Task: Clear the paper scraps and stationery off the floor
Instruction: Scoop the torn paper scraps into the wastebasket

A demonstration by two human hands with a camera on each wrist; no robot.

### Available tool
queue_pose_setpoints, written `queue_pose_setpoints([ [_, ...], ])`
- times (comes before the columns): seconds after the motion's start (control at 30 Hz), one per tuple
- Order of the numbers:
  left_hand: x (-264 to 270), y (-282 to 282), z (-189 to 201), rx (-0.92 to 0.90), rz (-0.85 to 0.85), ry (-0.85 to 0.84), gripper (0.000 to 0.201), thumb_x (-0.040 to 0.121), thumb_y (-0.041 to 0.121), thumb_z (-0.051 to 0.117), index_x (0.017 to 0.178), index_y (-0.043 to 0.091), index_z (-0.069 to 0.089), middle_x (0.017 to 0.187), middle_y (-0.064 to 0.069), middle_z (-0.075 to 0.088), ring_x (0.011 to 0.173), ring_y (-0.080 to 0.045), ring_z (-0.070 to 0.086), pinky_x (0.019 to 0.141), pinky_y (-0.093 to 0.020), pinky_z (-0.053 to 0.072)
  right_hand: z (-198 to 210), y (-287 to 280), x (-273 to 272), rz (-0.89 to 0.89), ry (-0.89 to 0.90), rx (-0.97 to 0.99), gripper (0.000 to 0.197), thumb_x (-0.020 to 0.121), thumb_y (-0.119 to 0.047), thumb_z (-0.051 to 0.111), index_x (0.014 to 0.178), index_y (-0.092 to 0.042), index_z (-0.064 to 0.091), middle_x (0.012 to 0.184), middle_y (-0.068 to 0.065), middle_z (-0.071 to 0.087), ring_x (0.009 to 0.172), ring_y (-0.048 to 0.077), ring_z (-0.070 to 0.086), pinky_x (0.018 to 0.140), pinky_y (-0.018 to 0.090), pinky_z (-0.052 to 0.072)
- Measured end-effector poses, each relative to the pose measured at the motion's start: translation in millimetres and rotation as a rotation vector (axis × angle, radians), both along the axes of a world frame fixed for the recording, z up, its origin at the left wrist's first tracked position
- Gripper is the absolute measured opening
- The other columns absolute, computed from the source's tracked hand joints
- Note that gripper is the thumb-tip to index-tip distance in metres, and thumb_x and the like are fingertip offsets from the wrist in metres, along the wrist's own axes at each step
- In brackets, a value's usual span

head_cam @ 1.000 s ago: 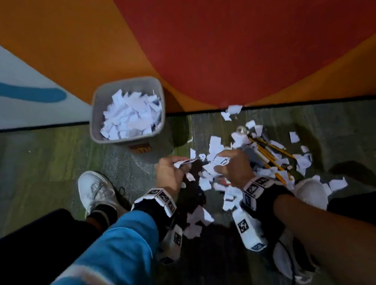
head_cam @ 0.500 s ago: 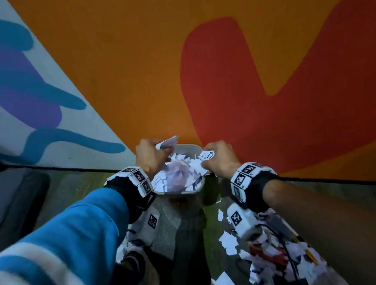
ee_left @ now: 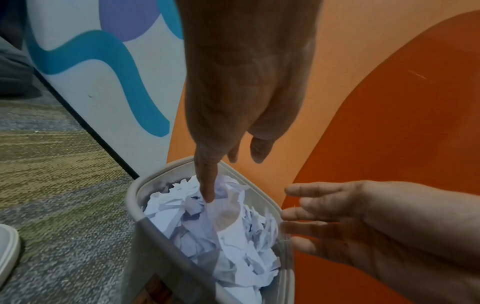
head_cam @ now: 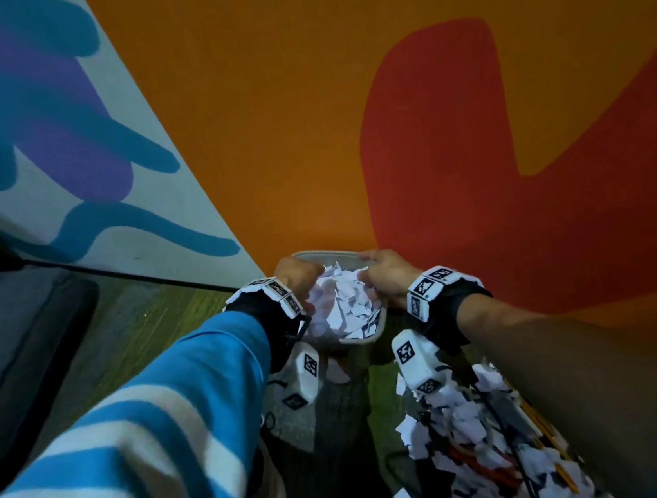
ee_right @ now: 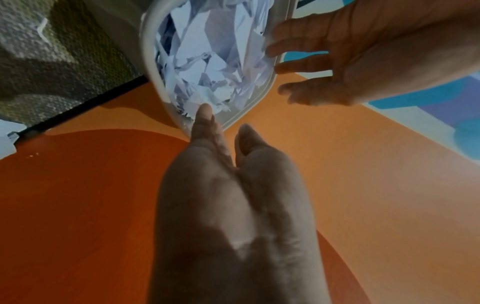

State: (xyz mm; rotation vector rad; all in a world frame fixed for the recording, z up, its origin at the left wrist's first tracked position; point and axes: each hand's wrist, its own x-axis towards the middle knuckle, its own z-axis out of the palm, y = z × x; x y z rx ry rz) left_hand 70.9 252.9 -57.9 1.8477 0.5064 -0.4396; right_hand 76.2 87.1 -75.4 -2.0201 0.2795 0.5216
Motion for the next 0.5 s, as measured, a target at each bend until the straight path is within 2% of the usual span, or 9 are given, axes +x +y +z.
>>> queue_pose_setpoints([
  [0.07, -3, 3, -2, 0.003, -0.007, -0.037, 0.034, 0.094, 0.017, 0.062, 0.123, -0.001, 0.061, 0.125, -0.021, 0.062, 0.109, -0.04, 0.063, 0.083, -0.05, 0.059, 0, -9, -2, 0.008, -0.019, -0.026, 0.047, 0.09, 0.002, 0.052, 0.134, -0.014, 0.055, 0.105, 0.02, 0.067, 0.071, 0.029, 0.063, 0.072, 0.046, 0.057],
  [0.13, -6, 5, -2, -0.019, -0.004, -0.06, 0.028, 0.097, 0.013, 0.059, 0.12, -0.002, 0.064, 0.121, -0.017, 0.064, 0.105, -0.036, 0.063, 0.084, -0.046, 0.059, 6, -17, -6, 0.011, -0.054, -0.034, 0.041, 0.089, 0.003, 0.055, 0.126, -0.014, 0.059, 0.105, 0.018, 0.066, 0.074, 0.029, 0.065, 0.079, 0.049, 0.058],
  [0.23, -13, 1, -2, -0.054, -0.014, -0.121, 0.018, 0.095, 0.007, 0.06, 0.108, -0.004, 0.066, 0.111, -0.017, 0.067, 0.097, -0.03, 0.065, 0.084, -0.047, 0.059, 13, -31, -16, 0.035, -0.085, 0.013, 0.032, 0.088, 0.003, 0.061, 0.119, -0.004, 0.062, 0.103, 0.021, 0.067, 0.073, 0.029, 0.063, 0.079, 0.05, 0.057],
  [0.3, -21, -6, 1, -0.078, -0.041, -0.142, 0.009, 0.093, 0.002, 0.061, 0.097, -0.002, 0.068, 0.099, -0.017, 0.07, 0.085, -0.026, 0.067, 0.078, -0.045, 0.06, 14, -41, -26, 0.084, -0.117, 0.015, 0.031, 0.087, 0.0, 0.066, 0.117, -0.004, 0.064, 0.103, 0.02, 0.069, 0.076, 0.027, 0.064, 0.076, 0.043, 0.058],
  [0.4, -37, -24, 4, -0.108, -0.127, -0.151, 0.01, 0.092, -0.003, 0.06, 0.094, -0.004, 0.07, 0.091, -0.016, 0.072, 0.076, -0.023, 0.069, 0.06, -0.031, 0.059, 16, -58, -43, 0.127, -0.14, 0.001, 0.028, 0.086, -0.004, 0.07, 0.114, -0.006, 0.067, 0.102, 0.015, 0.071, 0.081, 0.024, 0.067, 0.068, 0.035, 0.059],
  [0.47, -52, -41, 0, -0.119, -0.195, -0.146, 0.012, 0.092, -0.004, 0.057, 0.098, -0.007, 0.068, 0.086, -0.015, 0.069, 0.072, -0.022, 0.066, 0.054, -0.025, 0.055, 13, -73, -57, 0.132, -0.11, -0.003, 0.022, 0.086, -0.005, 0.071, 0.108, -0.006, 0.069, 0.095, 0.012, 0.07, 0.081, 0.022, 0.066, 0.066, 0.035, 0.058],
  [0.5, -58, -48, -3, -0.112, -0.231, -0.137, 0.013, 0.093, -0.003, 0.057, 0.098, -0.006, 0.068, 0.083, -0.015, 0.069, 0.072, -0.022, 0.066, 0.055, -0.025, 0.055, 10, -81, -64, 0.138, -0.084, -0.02, 0.018, 0.086, -0.006, 0.072, 0.103, -0.008, 0.07, 0.092, 0.013, 0.069, 0.078, 0.023, 0.065, 0.068, 0.04, 0.059],
])
